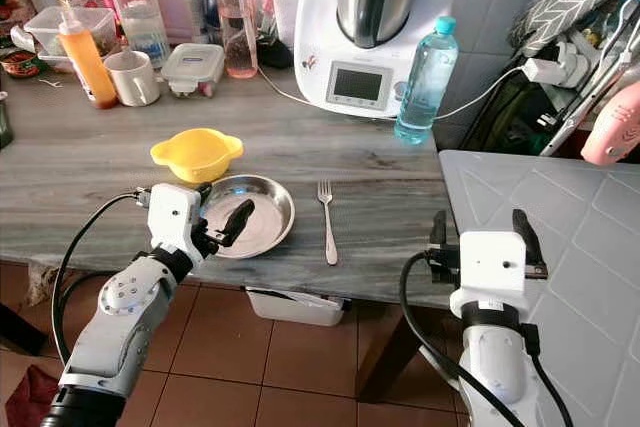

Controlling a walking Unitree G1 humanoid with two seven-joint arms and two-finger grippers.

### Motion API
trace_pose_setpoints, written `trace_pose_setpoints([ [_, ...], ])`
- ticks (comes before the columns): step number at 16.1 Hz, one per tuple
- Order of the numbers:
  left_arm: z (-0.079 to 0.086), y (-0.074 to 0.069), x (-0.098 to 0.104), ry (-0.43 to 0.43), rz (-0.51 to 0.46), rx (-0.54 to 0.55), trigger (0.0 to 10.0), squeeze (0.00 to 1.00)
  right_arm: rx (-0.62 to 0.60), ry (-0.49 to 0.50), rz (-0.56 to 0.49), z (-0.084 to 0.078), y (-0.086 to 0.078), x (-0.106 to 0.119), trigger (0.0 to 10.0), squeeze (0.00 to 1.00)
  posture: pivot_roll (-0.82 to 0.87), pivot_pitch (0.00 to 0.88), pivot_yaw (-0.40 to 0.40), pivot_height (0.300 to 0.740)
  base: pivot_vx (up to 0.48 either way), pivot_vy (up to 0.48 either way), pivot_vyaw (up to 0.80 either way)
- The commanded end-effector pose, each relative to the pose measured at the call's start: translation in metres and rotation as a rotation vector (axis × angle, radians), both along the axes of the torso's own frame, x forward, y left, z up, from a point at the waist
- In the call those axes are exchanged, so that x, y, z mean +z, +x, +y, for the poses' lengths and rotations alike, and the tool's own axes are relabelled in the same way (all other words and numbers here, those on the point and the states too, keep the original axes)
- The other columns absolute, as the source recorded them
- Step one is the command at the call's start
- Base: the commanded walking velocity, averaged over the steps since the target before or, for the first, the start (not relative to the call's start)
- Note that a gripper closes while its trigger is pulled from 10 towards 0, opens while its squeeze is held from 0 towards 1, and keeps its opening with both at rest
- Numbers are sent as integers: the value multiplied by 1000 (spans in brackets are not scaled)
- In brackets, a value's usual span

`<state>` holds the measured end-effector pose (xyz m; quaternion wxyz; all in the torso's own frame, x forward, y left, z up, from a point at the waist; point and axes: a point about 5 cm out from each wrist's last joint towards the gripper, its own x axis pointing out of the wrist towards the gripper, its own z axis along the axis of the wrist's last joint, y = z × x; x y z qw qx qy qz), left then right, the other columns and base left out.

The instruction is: Setting the table

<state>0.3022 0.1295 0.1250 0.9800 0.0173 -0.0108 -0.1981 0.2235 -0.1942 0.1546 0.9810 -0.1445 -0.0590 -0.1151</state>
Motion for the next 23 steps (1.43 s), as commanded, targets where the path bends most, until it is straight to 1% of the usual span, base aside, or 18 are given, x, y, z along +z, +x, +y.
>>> trace_pose_setpoints([
  [1,-3,1,1,16,-1,-17,10000,0,-10,-1,1,-1,0,0,10000,0,54,64,-30,740,0,0,0],
  [5,-2,1,1,21,2,-19,10000,0,-13,0,3,-2,0,-1,10000,0,53,64,-29,740,-211,0,0],
  [13,-3,2,0,20,1,-13,10000,0,-10,-5,4,-3,2,-1,10000,0,55,59,-35,740,-306,0,0],
  [17,-2,2,1,25,-4,-13,10000,0,-8,-10,1,-3,3,0,10000,0,61,55,-37,740,-309,0,0],
  [18,-2,2,1,26,-4,-12,10000,0,-7,-9,-1,-3,3,0,10000,0,64,55,-36,740,0,0,0],
  [23,0,2,1,31,-3,-11,10000,0,-5,-7,-3,-1,4,-1,10000,0,64,57,-32,740,-338,0,0],
])
